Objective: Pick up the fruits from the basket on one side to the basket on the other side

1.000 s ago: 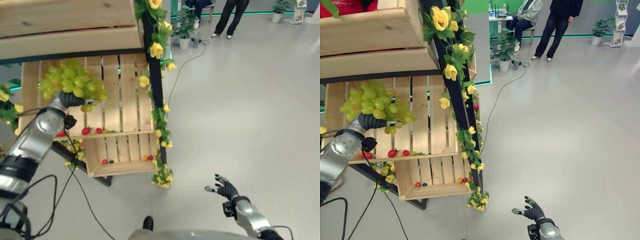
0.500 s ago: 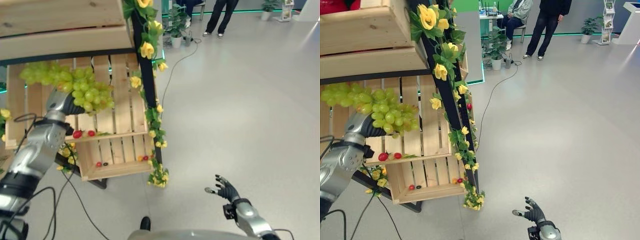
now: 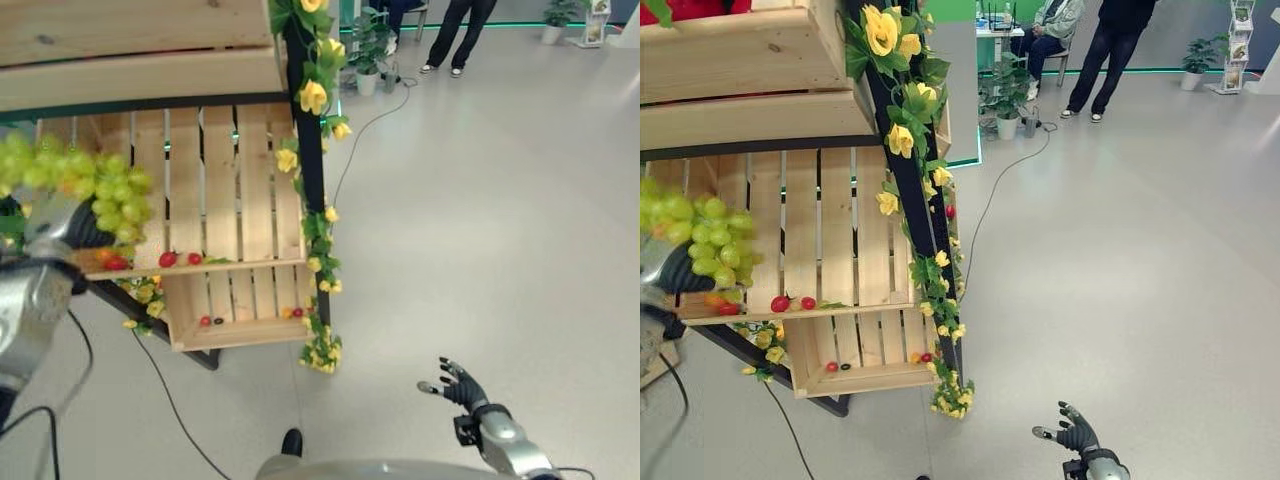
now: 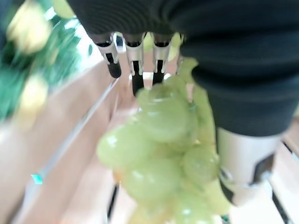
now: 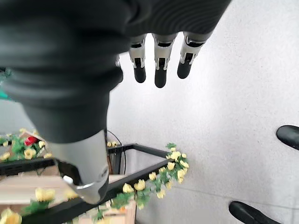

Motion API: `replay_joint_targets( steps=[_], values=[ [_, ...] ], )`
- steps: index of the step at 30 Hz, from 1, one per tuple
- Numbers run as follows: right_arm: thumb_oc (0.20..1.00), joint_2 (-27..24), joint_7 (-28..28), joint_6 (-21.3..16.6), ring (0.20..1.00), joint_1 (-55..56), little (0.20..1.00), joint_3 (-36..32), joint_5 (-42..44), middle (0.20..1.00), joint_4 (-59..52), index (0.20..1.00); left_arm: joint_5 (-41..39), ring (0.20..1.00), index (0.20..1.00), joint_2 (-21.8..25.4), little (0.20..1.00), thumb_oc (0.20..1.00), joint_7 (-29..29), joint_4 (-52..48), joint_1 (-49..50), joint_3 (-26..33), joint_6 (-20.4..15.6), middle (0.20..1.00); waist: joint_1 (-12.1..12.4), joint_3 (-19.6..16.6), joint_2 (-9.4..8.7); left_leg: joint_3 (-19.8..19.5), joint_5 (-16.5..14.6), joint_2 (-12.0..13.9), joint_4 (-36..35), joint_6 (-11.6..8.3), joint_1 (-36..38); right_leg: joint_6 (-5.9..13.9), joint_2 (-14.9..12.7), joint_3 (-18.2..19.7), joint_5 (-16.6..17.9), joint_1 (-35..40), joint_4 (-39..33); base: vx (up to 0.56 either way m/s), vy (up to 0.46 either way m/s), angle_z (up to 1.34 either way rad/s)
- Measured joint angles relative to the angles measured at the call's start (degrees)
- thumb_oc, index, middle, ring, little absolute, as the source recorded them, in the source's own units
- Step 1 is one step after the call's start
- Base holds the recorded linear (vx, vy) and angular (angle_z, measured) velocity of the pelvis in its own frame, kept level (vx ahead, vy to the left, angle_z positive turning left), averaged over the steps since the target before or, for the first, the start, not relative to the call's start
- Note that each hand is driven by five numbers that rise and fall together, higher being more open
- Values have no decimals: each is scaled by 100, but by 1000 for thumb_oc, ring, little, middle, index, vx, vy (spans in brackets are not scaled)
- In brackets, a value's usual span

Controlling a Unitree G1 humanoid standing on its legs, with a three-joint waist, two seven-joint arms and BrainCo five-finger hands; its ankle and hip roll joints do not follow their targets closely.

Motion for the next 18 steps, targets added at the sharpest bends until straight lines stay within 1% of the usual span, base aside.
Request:
replay_joint_targets(
  steps=[1, 2, 4, 6, 7, 8, 9, 11, 12, 13, 15, 18],
  values=[
    [1000, -2, 47, -2, 1000, -68, 1000, 51, -5, 1000, -4, 1000, 35, 1000, 1000, 248, 1000, 1000, -184, 212, -404, -617, -148, 1000, 3, 0, 2, 3, 8, -2, 1, -2, -3, -15, -1, 13, 21, 7, 9, 8, 12, -8],
    [1000, 5, 52, -3, 1000, -77, 1000, 51, -16, 1000, -18, 1000, 61, 1000, 1000, 349, 1000, 1000, -263, 244, -469, -771, -191, 1000, -31, 0, 2, 4, 8, -2, 1, -2, 0, -13, -2, 14, 27, 4, 27, -1, 10, -9],
    [1000, 1, 106, 2, 1000, -73, 1000, 107, -116, 1000, -23, 1000, 138, 1000, 1000, 700, 1000, 1000, -571, 447, -729, -1291, -312, 1000, -163, 1, 16, 9, 8, -7, 2, -1, 1, -24, -8, 30, 35, -2, 28, -4, 11, -4],
    [1000, -3, 134, 2, 1000, -64, 1000, 183, -117, 1000, -17, 1000, 135, 1000, 1000, 652, 1000, 1000, -609, 613, -960, -1390, -307, 1000, -174, 6, 36, 17, 8, -4, 2, -1, 4, -25, -8, 40, 36, -4, 29, 0, 0, 0],
    [1000, 19, 171, 3, 1000, -60, 1000, 232, -117, 1000, -13, 1000, 128, 1000, 1000, 641, 1000, 1000, -591, 659, -1236, -1516, -307, 1000, -157, 5, 35, 16, 8, 3, 3, -1, 4, -26, 0, 39, 36, -3, 29, 0, 0, 0],
    [1000, 24, 176, 0, 1000, -65, 1000, 258, -118, 1000, -13, 1000, 130, 1000, 1000, 641, 1000, 1000, -578, 647, -1301, -1524, -310, 1000, -168, 5, 37, 17, 8, 4, 3, -1, 8, -26, -2, 40, 36, -7, 28, 0, 0, 0],
    [1000, 26, 187, -4, 1000, -66, 1000, 293, -121, 1000, 1, 1000, 154, 1000, 1000, 637, 1000, 1000, -509, 565, -1567, -1604, -304, 1000, -152, 6, 40, 21, 8, 1, 2, -1, 3, -26, -2, 44, 36, -6, 28, 0, 0, 0],
    [1000, 33, 186, -6, 1000, -68, 1000, 294, -121, 1000, 1, 1000, 205, 1000, 1000, 637, 1000, 1000, -423, 527, -1693, -1607, -305, 1000, -169, -1, 51, 21, 7, -5, 2, -1, 9, -25, -10, 45, 35, -4, 26, 0, 0, 0],
    [1000, 21, 185, -12, 1000, -58, 1000, 310, -121, 1000, 27, 1000, 571, 1000, 1000, 636, 1000, 1000, -370, 567, -2003, -1890, -290, 1000, -174, -12, 65, 24, 7, -6, 1, -1, 9, -12, -10, 45, 27, 1, 26, 0, 0, 0],
    [1000, 19, 185, -12, 1000, -57, 1000, 311, -120, 1000, 32, 1000, 641, 1000, 1000, 636, 1000, 1000, -367, 569, -2095, -2014, -291, 1000, -164, -16, 71, 24, 7, -5, 1, -1, 9, -16, -9, 47, 31, -2, 28, 0, 0, 0],
    [1000, -6, 187, -14, 1000, -108, 1000, 402, -120, 1000, 30, 1000, 991, 1000, 1000, 607, 1000, 1000, -388, 741, -2537, -2716, -339, 1000, -187, -45, 111, 29, 9, -3, 1, 1, 12, -24, -10, 55, 38, -24, 26, 1, 6, -2],
    [1000, -1, 188, -19, 1000, -129, 1000, 403, -119, 1000, 11, 1000, 1027, 1000, 1000, 609, 1000, 1000, -422, 793, -2594, -2881, -382, 1000, -275, -58, 136, 50, 9, -2, 2, 1, 6, -32, -10, 68, 45, -29, 29, -8, 7, -5]
  ],
)
